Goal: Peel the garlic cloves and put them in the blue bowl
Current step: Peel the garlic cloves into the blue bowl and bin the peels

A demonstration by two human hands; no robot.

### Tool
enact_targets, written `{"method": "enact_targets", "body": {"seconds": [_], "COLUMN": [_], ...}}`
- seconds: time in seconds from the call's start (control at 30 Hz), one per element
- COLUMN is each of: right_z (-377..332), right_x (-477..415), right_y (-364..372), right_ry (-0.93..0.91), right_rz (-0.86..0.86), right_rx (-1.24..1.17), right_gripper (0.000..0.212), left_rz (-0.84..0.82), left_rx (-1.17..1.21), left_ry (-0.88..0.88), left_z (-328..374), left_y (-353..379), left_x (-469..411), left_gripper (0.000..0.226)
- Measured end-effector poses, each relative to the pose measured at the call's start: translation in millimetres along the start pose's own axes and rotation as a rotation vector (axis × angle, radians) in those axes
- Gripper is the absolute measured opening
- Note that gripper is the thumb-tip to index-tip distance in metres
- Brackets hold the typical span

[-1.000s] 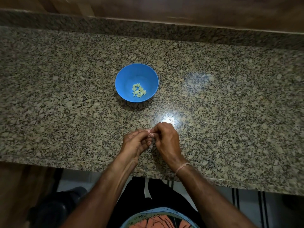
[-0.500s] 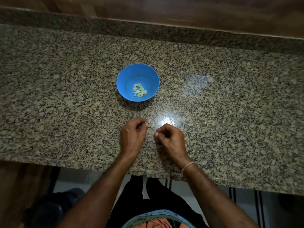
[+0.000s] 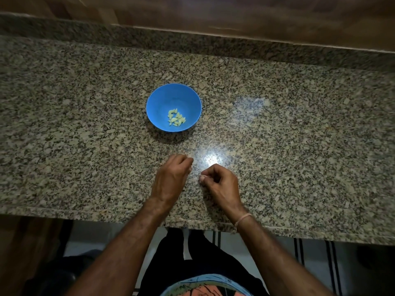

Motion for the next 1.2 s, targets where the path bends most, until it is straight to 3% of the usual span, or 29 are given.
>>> {"method": "enact_targets", "body": {"seconds": [0.1, 0.27, 0.47, 0.93, 1.2], "right_z": [2, 7, 13, -2, -1], "right_x": [0, 0, 4, 7, 14], "right_y": [-1, 1, 6, 22, 36], "right_ry": [-0.017, -0.066, -0.064, 0.052, -0.005], "right_rz": [-0.001, -0.031, -0.088, 0.016, 0.123], "right_rx": [0.009, 0.117, 0.238, 0.471, 0.559], "right_gripper": [0.007, 0.009, 0.011, 0.015, 0.016], "left_rz": [-0.021, -0.015, 0.046, -0.011, -0.055], "left_rx": [0.083, 0.188, 0.103, 0.130, 0.113], "left_ry": [-0.159, -0.284, -0.465, -0.403, -0.363], "left_z": [-1, 2, 1, -3, -7], "left_y": [4, 3, -4, 0, -2], "left_x": [5, 11, 54, 77, 78], "left_gripper": [0.048, 0.047, 0.046, 0.030, 0.026]}}
Point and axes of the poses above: each hand's wrist, its own x-axis away from the middle knuckle, its own y-axis out of the palm, z = x × y, the point moved 2 cm from there along -x, towards the middle knuckle, and after that the axes turned 5 degrees about -x, right-handed, at the moved point
